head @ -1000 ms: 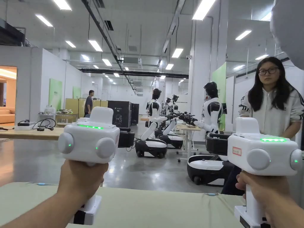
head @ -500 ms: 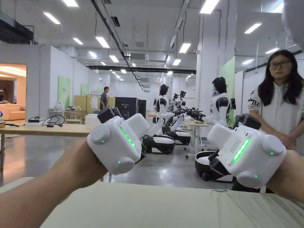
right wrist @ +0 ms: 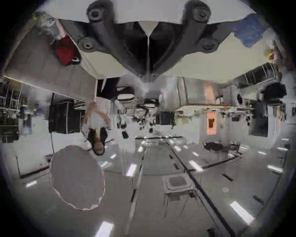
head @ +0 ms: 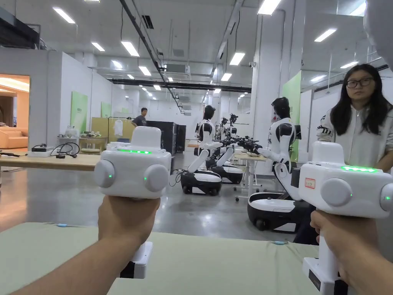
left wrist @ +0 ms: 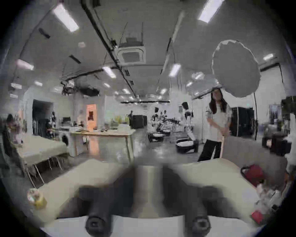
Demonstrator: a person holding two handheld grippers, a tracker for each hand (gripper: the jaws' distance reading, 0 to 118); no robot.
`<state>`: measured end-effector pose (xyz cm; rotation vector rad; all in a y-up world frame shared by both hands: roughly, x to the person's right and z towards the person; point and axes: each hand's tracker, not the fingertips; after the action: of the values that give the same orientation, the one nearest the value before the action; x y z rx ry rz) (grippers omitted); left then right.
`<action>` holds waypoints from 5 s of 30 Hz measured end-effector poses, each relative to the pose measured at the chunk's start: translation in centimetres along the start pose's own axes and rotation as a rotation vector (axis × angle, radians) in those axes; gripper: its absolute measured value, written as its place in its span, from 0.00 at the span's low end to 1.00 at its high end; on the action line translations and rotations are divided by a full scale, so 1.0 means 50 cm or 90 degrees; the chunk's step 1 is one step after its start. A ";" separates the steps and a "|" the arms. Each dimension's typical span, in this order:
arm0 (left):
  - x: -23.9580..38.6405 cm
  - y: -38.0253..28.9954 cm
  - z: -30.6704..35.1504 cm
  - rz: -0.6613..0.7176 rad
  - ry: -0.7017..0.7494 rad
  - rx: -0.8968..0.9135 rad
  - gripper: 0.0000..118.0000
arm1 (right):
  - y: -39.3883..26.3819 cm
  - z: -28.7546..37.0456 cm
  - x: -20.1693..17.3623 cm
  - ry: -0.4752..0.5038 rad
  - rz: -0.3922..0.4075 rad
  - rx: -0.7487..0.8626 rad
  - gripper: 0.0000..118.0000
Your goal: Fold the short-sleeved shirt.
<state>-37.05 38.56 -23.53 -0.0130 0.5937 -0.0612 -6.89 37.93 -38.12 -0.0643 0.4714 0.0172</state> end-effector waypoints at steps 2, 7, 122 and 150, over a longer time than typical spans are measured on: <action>-0.004 0.002 0.014 0.019 0.003 0.027 0.00 | 0.002 -0.007 0.020 0.078 -0.033 0.000 0.00; -0.009 0.001 0.012 0.051 -0.004 -0.012 0.00 | -0.005 -0.001 -0.012 0.061 0.014 0.007 0.00; 0.765 -0.473 -0.212 -0.108 -0.360 -0.494 0.10 | -0.410 -0.104 0.420 -0.036 0.000 -0.279 0.00; 0.321 -0.255 -0.120 -0.029 -0.164 -0.227 0.95 | -0.299 -0.076 0.229 0.014 -0.011 -0.178 0.00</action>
<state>-27.83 24.87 -37.09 -0.3749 0.3398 0.0038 2.06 22.77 -45.82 -0.3433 0.4887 0.0651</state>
